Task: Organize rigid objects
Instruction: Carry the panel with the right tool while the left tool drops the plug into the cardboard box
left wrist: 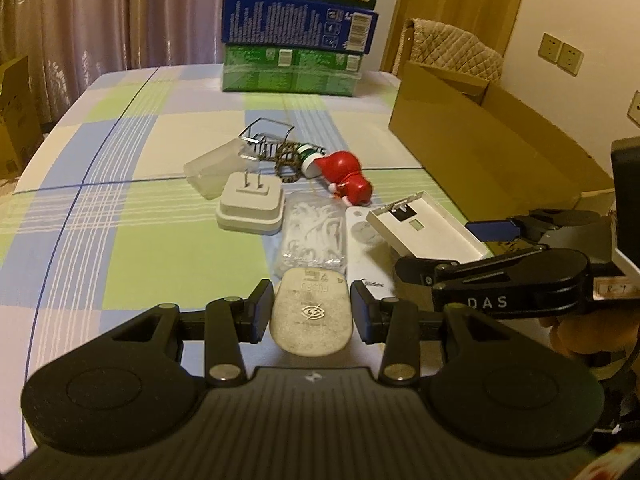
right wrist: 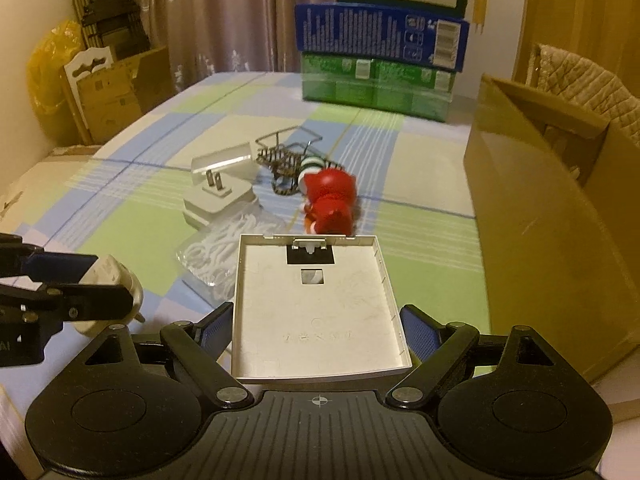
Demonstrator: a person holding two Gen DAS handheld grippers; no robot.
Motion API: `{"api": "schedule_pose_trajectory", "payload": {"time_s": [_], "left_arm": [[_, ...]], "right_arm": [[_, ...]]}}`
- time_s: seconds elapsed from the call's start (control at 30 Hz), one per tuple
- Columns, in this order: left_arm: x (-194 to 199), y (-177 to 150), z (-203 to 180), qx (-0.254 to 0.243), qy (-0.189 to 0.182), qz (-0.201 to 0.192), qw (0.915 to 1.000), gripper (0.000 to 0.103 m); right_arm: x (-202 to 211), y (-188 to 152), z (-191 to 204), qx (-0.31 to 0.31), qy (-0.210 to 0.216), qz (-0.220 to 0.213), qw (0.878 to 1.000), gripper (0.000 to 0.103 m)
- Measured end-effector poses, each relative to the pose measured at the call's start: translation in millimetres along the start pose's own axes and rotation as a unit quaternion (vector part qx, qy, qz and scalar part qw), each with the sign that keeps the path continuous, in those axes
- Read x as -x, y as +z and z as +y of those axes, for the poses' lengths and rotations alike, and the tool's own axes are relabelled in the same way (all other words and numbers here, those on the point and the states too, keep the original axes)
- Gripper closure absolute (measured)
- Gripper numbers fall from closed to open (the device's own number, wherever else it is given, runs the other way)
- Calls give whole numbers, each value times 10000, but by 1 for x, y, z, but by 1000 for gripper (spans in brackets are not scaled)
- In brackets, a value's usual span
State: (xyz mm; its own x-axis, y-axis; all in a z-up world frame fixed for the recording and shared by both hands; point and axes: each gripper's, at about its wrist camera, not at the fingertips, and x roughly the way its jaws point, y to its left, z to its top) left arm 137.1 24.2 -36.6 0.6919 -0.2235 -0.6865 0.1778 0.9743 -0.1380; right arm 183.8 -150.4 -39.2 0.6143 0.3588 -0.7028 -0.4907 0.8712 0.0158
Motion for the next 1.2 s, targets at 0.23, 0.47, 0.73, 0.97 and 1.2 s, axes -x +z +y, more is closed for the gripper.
{"api": "schedule_pose_trajectory", "payload": {"time_s": [0.23, 0.47, 0.73, 0.97, 1.2], "left_arm": [[17, 10, -8, -9, -88, -172, 9998, 67], [34, 23, -24, -101, -189, -355, 9991, 67], [47, 50, -60, -312, -453, -576, 9968, 67], [35, 89, -109, -495, -886, -755, 9920, 67], [11, 120, -152, -693, -1176, -788, 9875, 67]], "right_arm": [[24, 13, 0, 79, -167, -226, 9996, 19], [58, 26, -14, 75, -468, -472, 9978, 19], [105, 45, -45, -7, -791, -877, 9930, 19], [127, 45, -95, -110, -1423, -828, 9863, 19], [133, 38, -145, -334, -1792, -726, 9806, 19]]}}
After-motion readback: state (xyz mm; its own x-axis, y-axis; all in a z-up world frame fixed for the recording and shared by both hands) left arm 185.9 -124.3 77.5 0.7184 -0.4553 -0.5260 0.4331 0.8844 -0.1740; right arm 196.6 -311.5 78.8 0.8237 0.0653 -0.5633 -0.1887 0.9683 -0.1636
